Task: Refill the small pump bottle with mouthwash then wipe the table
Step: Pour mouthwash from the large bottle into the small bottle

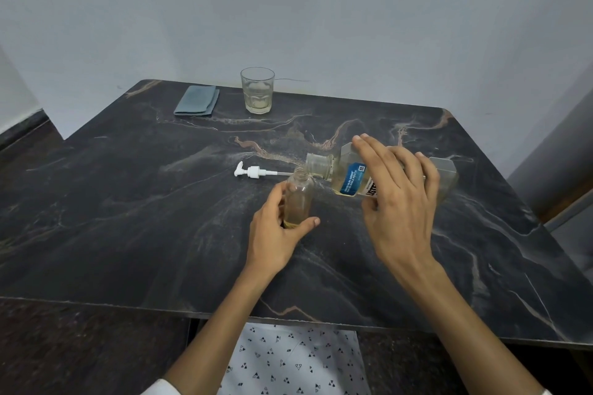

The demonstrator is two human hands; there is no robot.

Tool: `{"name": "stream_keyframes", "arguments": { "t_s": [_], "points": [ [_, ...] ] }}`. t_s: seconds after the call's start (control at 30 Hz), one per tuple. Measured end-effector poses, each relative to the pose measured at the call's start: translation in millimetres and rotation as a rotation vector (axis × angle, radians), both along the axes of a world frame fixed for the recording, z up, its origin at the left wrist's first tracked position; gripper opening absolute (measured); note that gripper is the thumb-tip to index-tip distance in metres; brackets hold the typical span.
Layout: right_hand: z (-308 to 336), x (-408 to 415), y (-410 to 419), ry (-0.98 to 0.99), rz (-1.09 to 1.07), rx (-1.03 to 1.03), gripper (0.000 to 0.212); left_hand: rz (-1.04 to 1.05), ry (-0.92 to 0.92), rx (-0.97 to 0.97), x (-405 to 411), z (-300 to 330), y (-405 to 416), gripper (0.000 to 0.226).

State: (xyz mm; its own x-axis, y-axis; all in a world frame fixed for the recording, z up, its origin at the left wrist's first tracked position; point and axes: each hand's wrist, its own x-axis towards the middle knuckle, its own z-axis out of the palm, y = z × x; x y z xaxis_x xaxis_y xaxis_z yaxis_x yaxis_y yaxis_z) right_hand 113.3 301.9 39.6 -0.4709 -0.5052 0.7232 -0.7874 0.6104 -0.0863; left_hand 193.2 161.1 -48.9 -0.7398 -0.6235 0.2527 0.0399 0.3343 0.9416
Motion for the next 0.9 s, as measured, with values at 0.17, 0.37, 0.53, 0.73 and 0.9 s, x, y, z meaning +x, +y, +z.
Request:
{"name": "stream_keyframes", "arguments": {
  "t_s": [0.17, 0.37, 0.53, 0.73, 0.9],
  "points": [
    [0.7, -0.3, -0.4, 0.002, 0.0, 0.004, 0.089, -0.004, -0.008, -0.013, 0.8, 1.6, -0.4, 0.06],
    [1.5, -0.8, -0.4, 0.001, -0.002, 0.011, 0.089, -0.001, -0.009, -0.019, 0.8, 1.0, -0.9, 0.061],
    [2.1, -1.4, -0.5, -0.001, 0.002, 0.017, 0.089, -0.008, -0.015, -0.021, -0.3, 1.0, -1.2, 0.062],
    [1.4, -0.9, -0.3, -0.004, 0.001, 0.011, 0.091, -0.007, -0.002, -0.005, -0.3, -1.2, -1.3, 0.063],
    [1.3, -0.5, -0.3, -0.005, 0.0, 0.011, 0.092, -0.002, -0.003, -0.003, -1.1, -1.7, -1.4, 0.062]
  ]
}}
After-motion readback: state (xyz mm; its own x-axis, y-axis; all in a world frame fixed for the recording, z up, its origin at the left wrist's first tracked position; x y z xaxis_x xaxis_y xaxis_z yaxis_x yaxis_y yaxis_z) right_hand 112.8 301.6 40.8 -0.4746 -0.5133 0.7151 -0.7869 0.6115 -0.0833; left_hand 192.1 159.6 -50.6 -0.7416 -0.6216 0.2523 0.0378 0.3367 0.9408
